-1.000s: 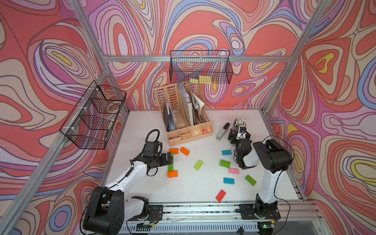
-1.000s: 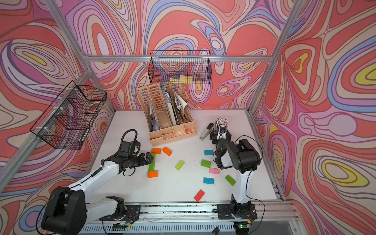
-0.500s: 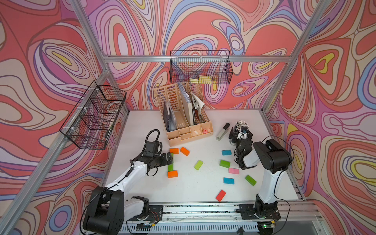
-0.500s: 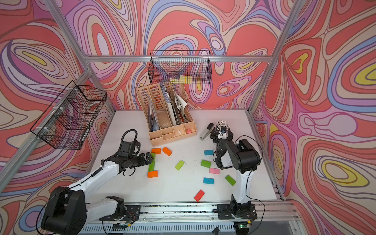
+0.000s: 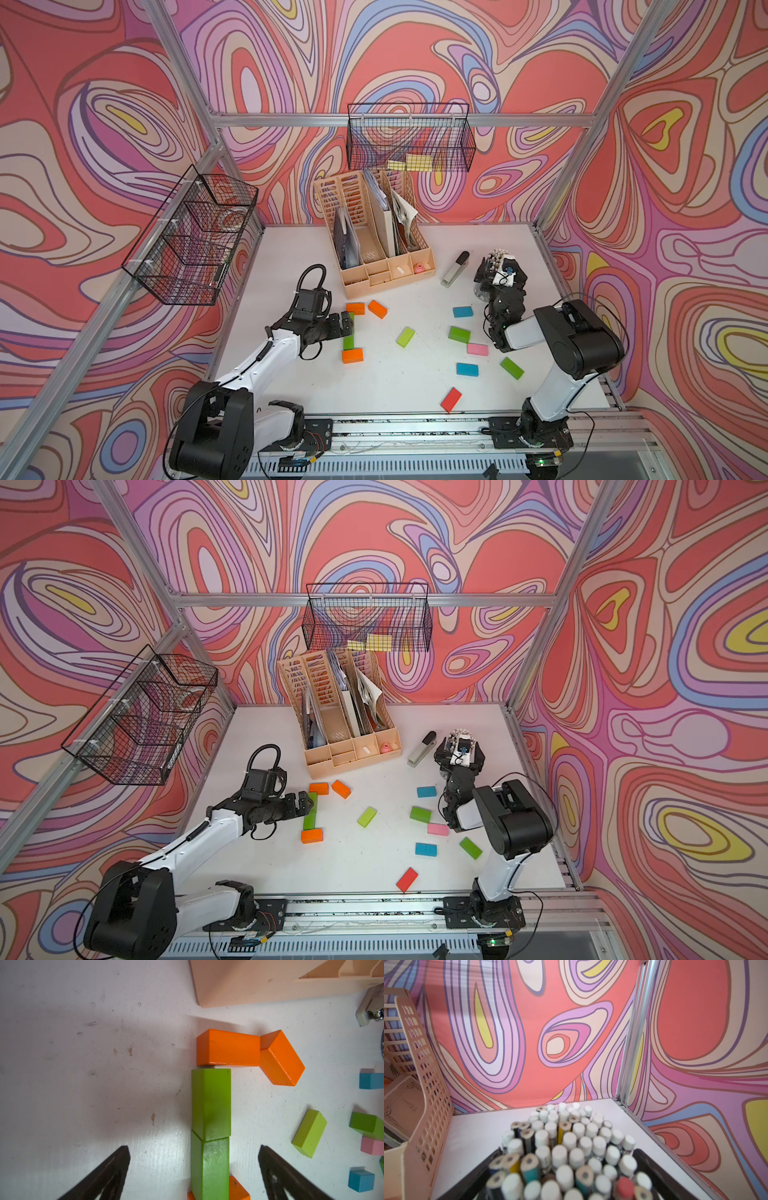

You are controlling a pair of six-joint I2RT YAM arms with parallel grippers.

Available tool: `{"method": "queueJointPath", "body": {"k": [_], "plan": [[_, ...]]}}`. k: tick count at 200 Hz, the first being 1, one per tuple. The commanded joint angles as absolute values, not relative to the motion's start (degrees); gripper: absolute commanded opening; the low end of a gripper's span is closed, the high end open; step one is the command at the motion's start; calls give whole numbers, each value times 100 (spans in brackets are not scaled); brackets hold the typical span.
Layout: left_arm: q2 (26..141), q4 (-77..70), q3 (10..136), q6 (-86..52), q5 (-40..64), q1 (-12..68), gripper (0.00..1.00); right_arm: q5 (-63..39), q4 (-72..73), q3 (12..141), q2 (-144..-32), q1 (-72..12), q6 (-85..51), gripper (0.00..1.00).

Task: Assemble the letter c with building blocks
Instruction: Place the distractor at the center of the board, then assemble the building block at the center of the board.

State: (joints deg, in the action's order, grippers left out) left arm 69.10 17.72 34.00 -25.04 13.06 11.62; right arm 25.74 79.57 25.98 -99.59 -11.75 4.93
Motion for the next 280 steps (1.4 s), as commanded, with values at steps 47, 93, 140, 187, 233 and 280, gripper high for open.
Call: {"method": "queueJointPath", "body": {"k": [47, 93, 140, 187, 233, 280], "plan": [[6908, 1795, 3404, -2364, 1098, 1134, 99, 3189, 6260, 2744, -8623, -1475, 677, 98], [6913, 1768, 3393, -2356, 1107, 1132, 99, 3389, 3414, 3676, -7591, -1690, 412, 97], [6769, 1740, 3360, -2338, 1160, 1133, 99, 1826, 853, 4613, -6948, -1718, -100, 87], [6559, 1609, 3282, -2376, 1273, 1134, 99, 650, -893, 5625, -7295, -2031, -500, 79], [6334, 1547, 3179, -2498, 1535, 1133, 99, 696, -1338, 6037, -7888, -2952, -1978, 75], [6179, 1450, 3087, -2744, 1291, 1140, 99, 1239, -1171, 6086, -8687, -3868, -4193, 91]]}}
